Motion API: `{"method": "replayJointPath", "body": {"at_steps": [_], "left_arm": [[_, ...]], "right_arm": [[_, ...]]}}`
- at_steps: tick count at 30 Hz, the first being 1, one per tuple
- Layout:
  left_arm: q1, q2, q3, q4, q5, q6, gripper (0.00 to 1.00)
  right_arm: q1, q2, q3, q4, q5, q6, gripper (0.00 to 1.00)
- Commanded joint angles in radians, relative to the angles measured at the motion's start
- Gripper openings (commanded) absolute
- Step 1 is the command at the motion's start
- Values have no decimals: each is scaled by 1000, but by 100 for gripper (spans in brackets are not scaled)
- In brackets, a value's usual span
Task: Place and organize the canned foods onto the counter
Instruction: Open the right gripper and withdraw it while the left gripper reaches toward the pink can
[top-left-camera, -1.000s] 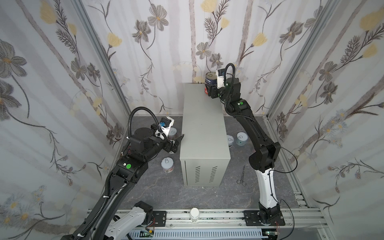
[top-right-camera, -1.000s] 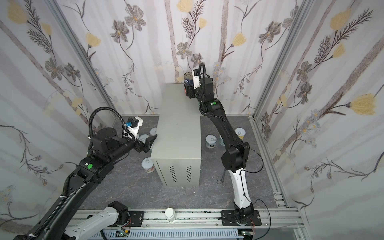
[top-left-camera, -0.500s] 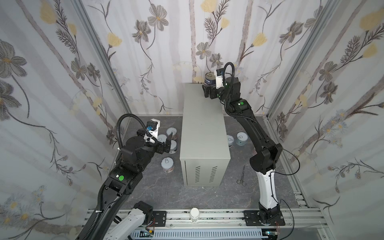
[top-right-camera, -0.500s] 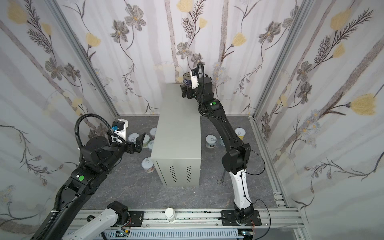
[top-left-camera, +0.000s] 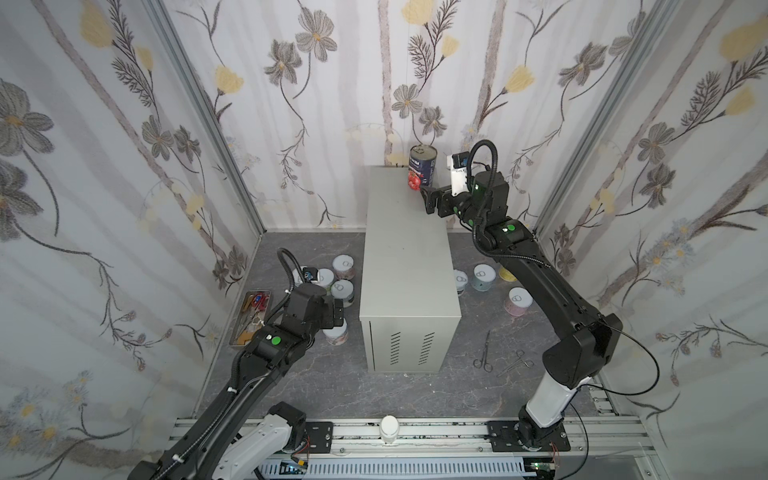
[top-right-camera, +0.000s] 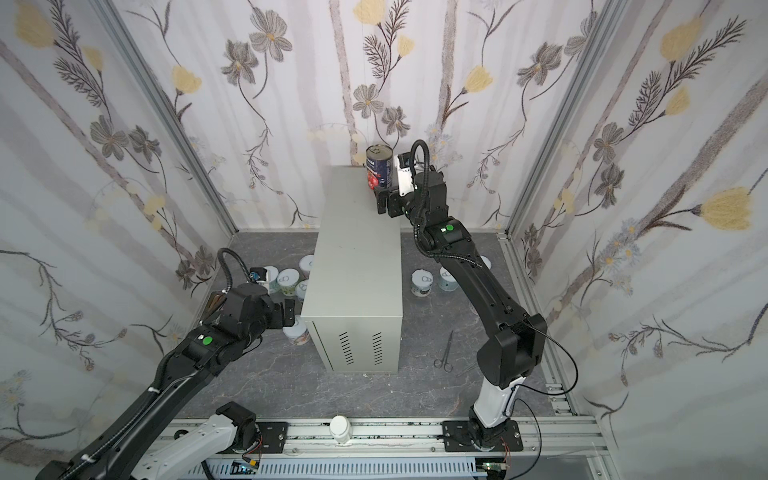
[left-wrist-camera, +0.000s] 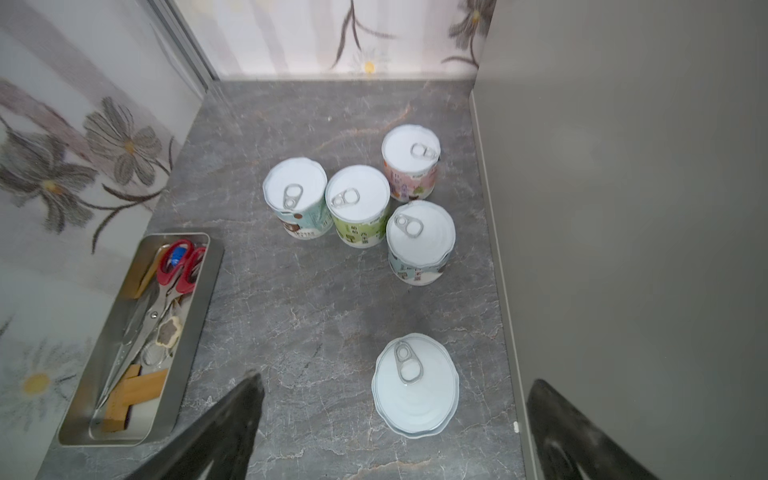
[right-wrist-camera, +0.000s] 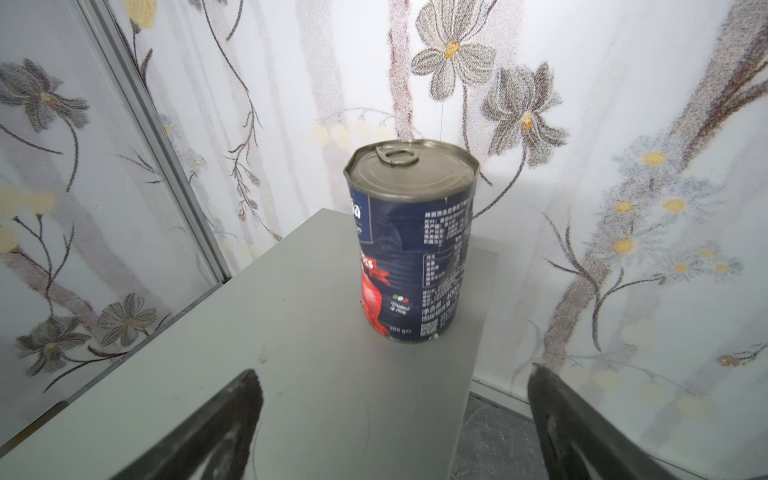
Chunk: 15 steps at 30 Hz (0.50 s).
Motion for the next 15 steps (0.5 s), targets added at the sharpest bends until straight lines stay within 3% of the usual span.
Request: {"method": "replayJointPath", "body": {"at_steps": [1, 6, 11, 15], "left_arm": [[72, 93, 26, 23, 160, -68, 100], [219, 197, 0, 55, 324, -145, 99], [233, 259, -67, 89, 449, -197, 96], [230, 271, -123, 106, 451, -232, 96]], "right_arm": [[10, -84, -97, 76, 15, 25, 100], [21, -223, -237, 66, 45, 73, 100], [22, -322, -342, 46, 66, 135, 100], [23, -371, -405, 39, 71, 164, 100]]}}
